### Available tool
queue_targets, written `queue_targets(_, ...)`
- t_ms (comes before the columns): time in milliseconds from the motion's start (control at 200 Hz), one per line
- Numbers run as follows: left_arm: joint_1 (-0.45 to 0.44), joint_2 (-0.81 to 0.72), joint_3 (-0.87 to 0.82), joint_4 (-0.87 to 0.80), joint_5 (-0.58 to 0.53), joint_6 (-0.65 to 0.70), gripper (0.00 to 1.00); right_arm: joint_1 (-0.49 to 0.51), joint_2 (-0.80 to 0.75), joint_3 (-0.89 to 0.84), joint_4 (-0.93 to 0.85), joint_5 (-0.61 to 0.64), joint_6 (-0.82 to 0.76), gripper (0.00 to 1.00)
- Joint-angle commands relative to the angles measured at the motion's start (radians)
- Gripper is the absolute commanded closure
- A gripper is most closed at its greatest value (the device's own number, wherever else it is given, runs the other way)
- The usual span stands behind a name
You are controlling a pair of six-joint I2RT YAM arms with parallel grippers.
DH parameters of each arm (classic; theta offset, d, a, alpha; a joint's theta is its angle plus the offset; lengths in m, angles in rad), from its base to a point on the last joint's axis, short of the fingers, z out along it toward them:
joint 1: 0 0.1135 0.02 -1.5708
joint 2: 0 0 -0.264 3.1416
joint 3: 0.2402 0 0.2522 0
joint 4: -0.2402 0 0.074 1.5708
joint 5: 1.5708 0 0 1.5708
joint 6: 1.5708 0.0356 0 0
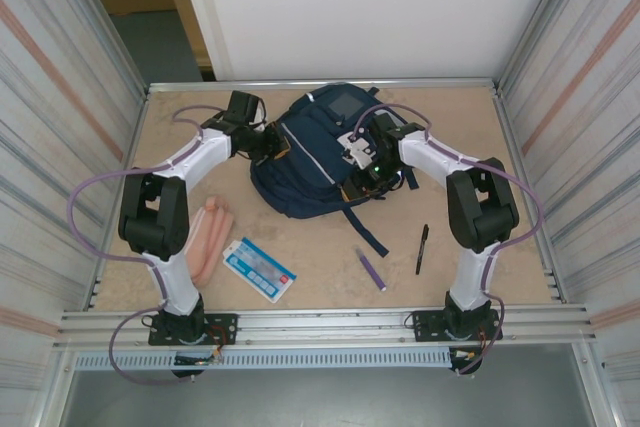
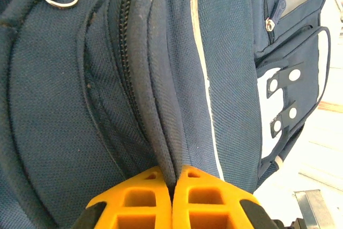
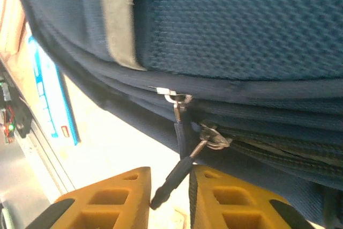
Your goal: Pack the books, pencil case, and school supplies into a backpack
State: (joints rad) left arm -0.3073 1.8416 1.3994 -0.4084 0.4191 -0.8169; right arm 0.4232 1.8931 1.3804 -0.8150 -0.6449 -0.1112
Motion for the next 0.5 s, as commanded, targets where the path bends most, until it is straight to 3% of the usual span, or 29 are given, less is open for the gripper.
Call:
queue_targets(0,-0.001,-0.049,-0.013,0.062,0.006,-0.019,1.0,0.02,-0.067,-0.036,0.017,-0.079,-0.035,0.73)
queue_targets(65,-0.001,-0.047,-0.013,0.063,0.006,-0.018,1.0,0.014,-0.078,-0.053,0.027,-0.059,-0.017,0.71)
queue_targets(175,0.0,-0.059,-0.032,0.1,0.05,-0.049,1.0,0.01,-0.131,-0.102,0.016,0.083,0.036,0.68)
queue_targets(396,-0.013,-0.085,-0.049,0.178,0.142,-0.115,1.0,-0.02,-0.237,-0.18,0.08,0.183,0.118,0.67)
queue_targets(496,-0.018,-0.087,-0.031,0.175,0.16,-0.113,1.0,-0.032,-0.278,-0.213,0.147,0.23,0.157,0.59)
